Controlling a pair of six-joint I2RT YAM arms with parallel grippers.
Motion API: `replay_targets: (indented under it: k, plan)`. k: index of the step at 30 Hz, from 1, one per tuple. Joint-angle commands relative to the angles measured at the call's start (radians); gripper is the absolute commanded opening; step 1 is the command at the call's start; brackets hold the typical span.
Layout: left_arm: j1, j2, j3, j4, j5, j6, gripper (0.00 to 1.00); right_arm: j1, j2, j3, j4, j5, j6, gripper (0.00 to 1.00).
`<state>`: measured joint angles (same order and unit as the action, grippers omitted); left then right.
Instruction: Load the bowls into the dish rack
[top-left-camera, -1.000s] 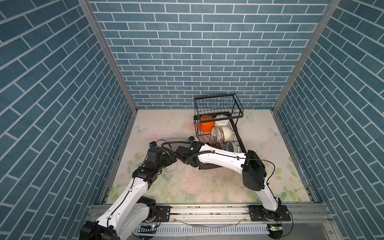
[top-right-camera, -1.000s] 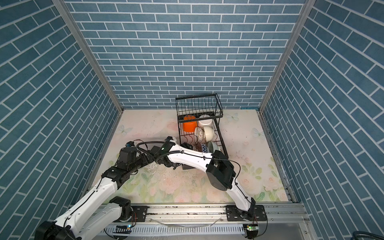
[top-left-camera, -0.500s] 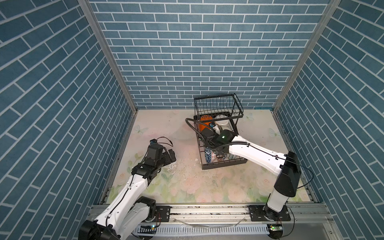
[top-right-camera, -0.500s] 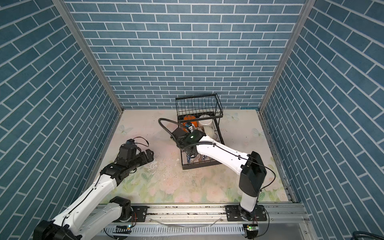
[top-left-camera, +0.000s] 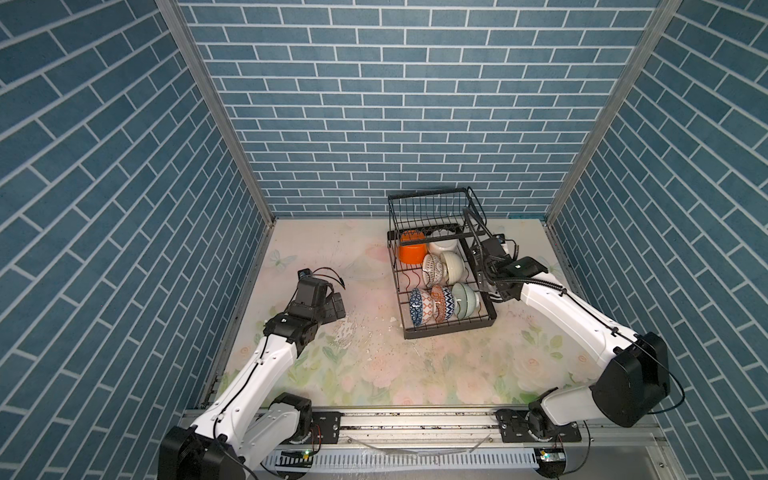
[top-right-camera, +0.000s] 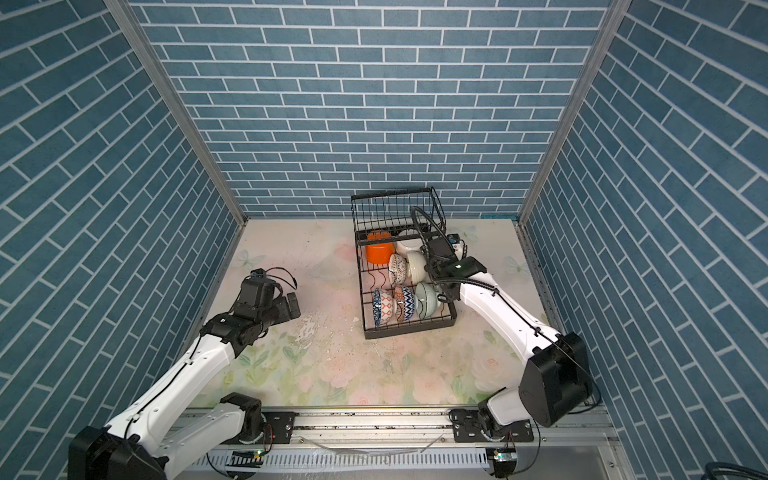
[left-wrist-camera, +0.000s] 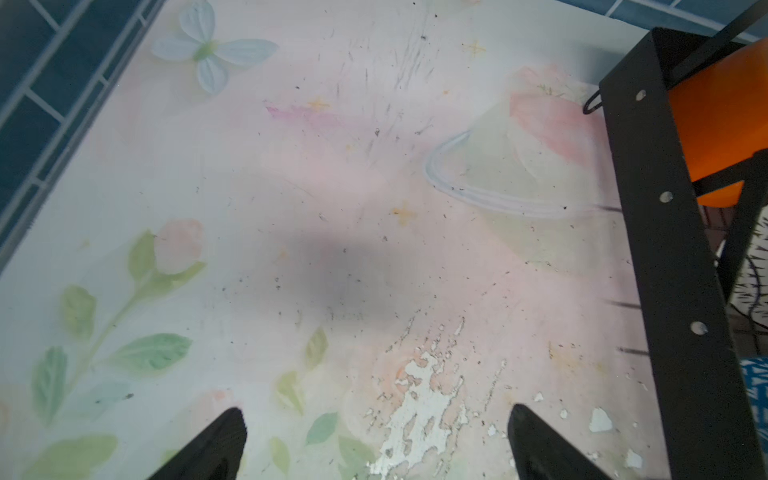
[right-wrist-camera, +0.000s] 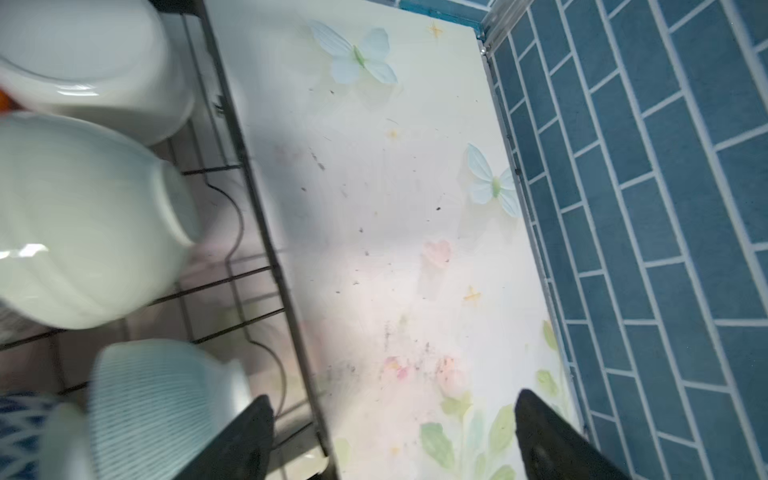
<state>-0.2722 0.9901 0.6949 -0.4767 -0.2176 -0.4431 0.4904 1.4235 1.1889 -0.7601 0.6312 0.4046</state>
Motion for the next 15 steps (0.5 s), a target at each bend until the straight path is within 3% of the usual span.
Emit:
replay_targets:
  k: [1, 6, 15]
  plan:
    - [0.011, 0.014, 0.037, -0.002, -0.138, 0.085, 1.0, -0.118, -0.045, -0.076, 0.123, -0.053, -0.038, 0.99]
    - [0.02, 0.022, 0.006, 0.121, -0.221, 0.202, 1.0, -0.272, -0.044, -0.166, 0.281, -0.06, -0.108, 0.99]
    - [0.067, 0.021, -0.22, 0.562, -0.162, 0.38, 1.0, -0.428, 0.091, -0.335, 0.679, -0.167, -0.213, 0.99]
